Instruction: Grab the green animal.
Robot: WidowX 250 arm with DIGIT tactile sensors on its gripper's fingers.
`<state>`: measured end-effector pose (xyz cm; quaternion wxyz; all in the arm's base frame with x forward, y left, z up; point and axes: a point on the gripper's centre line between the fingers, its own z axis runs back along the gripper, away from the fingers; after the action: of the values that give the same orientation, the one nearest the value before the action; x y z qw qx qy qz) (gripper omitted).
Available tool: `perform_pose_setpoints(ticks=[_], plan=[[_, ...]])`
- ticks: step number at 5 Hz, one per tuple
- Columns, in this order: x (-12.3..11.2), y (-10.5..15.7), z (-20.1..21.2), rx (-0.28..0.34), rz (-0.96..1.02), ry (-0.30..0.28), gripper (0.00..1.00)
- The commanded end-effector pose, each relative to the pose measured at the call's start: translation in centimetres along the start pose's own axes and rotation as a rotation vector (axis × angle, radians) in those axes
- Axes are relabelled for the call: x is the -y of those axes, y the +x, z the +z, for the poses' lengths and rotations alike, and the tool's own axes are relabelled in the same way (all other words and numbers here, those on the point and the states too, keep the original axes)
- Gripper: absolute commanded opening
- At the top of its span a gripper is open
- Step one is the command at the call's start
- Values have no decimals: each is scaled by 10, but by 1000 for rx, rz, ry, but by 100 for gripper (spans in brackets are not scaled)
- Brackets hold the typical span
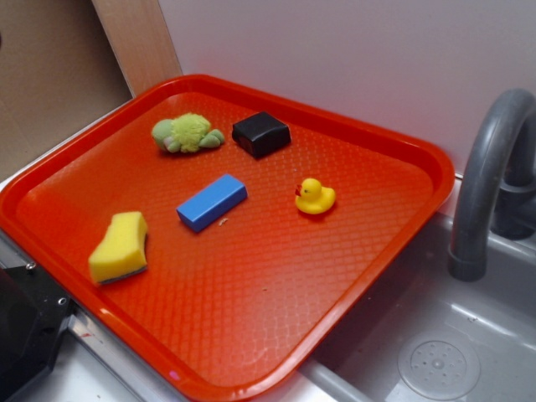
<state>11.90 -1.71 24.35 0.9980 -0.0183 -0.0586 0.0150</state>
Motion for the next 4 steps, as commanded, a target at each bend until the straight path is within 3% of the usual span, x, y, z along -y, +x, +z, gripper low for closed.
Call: perform_pose_setpoints(ticks=[1, 2, 4], plan=[[0, 0, 0, 0, 0, 0, 100], [-29, 44, -33, 31, -135, 77, 100], [-53, 86, -67, 32, -197, 62, 100]])
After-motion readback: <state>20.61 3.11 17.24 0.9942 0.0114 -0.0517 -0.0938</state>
